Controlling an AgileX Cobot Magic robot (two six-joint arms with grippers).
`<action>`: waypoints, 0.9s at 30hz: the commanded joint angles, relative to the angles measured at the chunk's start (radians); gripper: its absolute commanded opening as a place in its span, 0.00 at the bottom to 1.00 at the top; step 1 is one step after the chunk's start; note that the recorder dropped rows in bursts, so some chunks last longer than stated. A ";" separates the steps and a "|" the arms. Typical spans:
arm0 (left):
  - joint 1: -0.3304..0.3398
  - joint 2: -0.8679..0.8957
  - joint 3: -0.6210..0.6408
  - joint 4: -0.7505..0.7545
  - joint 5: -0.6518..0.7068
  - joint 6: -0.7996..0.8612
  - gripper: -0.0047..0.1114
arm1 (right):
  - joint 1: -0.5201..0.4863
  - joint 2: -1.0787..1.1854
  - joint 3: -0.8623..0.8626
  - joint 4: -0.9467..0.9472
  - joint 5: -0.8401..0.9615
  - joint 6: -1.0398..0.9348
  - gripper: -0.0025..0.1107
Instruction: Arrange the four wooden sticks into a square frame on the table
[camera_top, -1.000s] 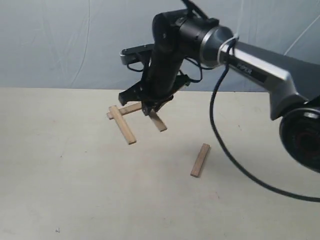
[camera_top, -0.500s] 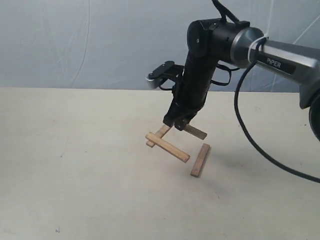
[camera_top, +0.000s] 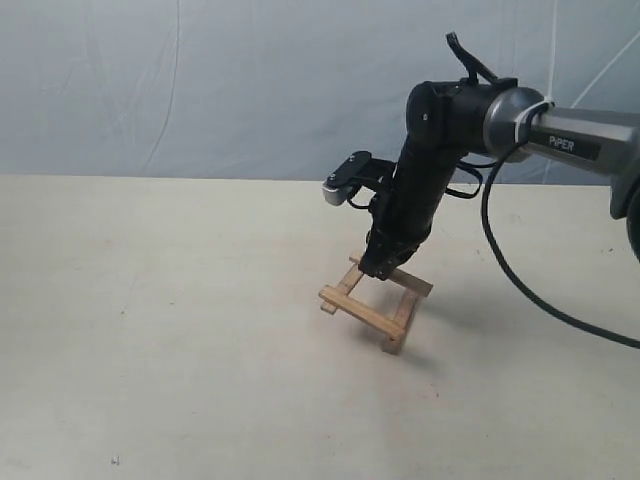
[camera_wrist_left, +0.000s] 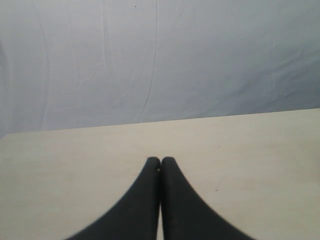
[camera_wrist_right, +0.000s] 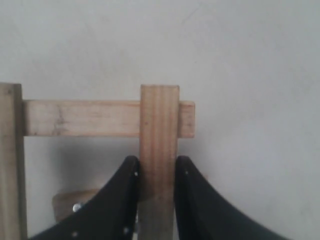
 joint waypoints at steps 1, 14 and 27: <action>-0.004 -0.006 0.003 0.005 0.000 0.000 0.04 | -0.007 0.043 0.007 0.018 -0.060 -0.009 0.01; -0.004 -0.006 0.003 0.005 0.000 0.000 0.04 | -0.007 0.094 0.007 -0.058 -0.113 -0.026 0.01; -0.004 -0.006 0.003 0.005 0.000 0.000 0.04 | -0.009 0.096 -0.059 -0.031 -0.045 -0.125 0.01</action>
